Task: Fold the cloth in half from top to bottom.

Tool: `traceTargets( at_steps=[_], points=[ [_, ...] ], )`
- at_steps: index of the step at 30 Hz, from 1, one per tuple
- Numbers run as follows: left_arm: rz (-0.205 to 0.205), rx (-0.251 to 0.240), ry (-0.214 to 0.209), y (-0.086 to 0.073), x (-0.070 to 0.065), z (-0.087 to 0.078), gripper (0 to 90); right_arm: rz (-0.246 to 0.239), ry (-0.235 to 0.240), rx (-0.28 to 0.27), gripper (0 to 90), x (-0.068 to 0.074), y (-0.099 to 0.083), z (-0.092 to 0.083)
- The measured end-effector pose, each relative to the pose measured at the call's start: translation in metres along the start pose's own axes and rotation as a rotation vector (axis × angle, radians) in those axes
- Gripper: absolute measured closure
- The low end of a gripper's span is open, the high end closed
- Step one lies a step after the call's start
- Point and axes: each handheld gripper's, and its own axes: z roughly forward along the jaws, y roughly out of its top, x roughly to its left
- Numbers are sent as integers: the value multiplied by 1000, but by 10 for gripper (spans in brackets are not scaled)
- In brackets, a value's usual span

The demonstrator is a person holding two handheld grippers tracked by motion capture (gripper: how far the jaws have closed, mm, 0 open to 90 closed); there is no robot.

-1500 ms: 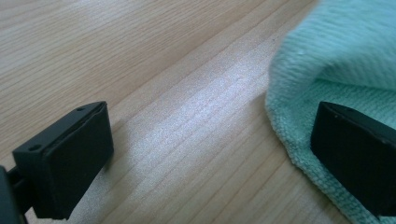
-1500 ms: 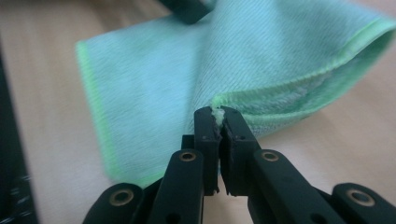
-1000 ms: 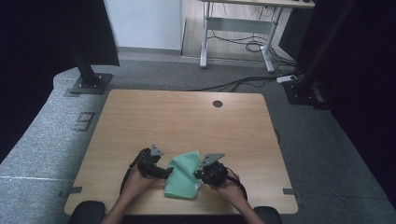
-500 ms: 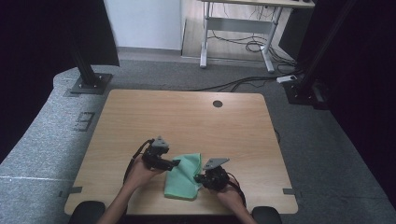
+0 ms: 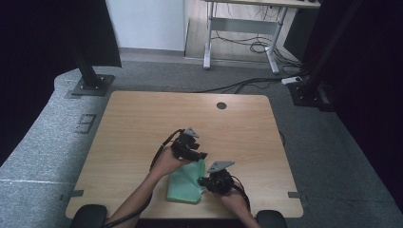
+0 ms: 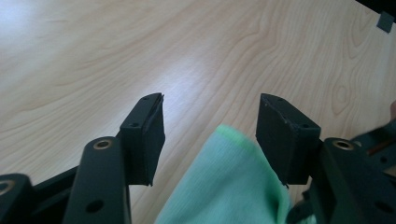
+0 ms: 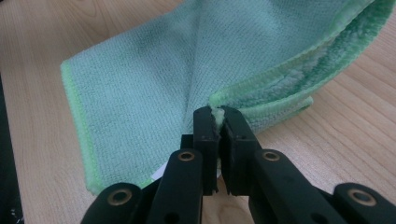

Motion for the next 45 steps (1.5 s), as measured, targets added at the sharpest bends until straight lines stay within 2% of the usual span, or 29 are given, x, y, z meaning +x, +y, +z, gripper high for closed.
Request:
traceTargets(
  at_steps=[1,3,4,5,8,10,13,15,19,22,23,25,27,32,35,36,37,38,41,42,45],
  points=[
    [-11,27,-28,1,1,5,492,1,0,-2,843,0,0,0],
    [-10,44,-35,1,1,8,585,2,1,-2,843,0,0,0],
    [-8,65,-38,0,1,10,585,2,1,-2,843,0,0,0],
    [-21,91,-63,-1,3,12,666,2,0,-3,843,0,0,0],
    [-22,102,-67,-3,4,11,818,4,2,-4,843,-1,-1,0],
    [-22,103,-63,-4,4,6,859,8,0,-8,843,-1,-1,0],
    [-17,91,-65,-5,2,-2,865,6,-7,-11,841,0,-1,-1],
    [-1,73,-51,-9,-3,-17,865,-7,-24,-23,840,2,1,-2],
    [1,56,-37,-14,-4,-30,864,-2,-23,-48,837,3,3,-6],
    [-5,38,-33,-22,-4,-42,864,1,-17,-75,829,4,4,-11],
    [-7,24,-33,-31,-7,-50,863,3,-13,-85,822,6,5,-15],
    [-9,22,-32,-34,-7,-52,863,3,-8,-89,812,7,4,-17],
    [-12,4,-28,-45,-11,-60,861,1,-7,-89,804,9,3,-18],
    [-13,-7,-20,-60,-14,-67,861,-2,-2,-85,798,12,2,-21],
    [-32,-21,-19,-77,-17,-72,861,-6,6,-84,797,15,-1,-23],
    [-32,-21,-19,-77,-17,-72,861,-6,6,-84,797,15,-1,-23],
    [-41,-25,-22,-86,-21,-74,860,-3,12,-82,797,17,-2,-24],
    [-41,-25,-22,-86,-21,-74,859,-3,12,-82,797,17,-2,-24],
    [-52,-46,-21,-102,-28,-77,858,-10,21,-77,796,21,-4,-25],
    [-52,-46,-21,-102,-28,-77,857,-10,21,-77,796,21,-4,-25],
    [-69,-68,-25,-118,-35,-79,853,-20,33,-73,792,26,-6,-27]
  ],
)
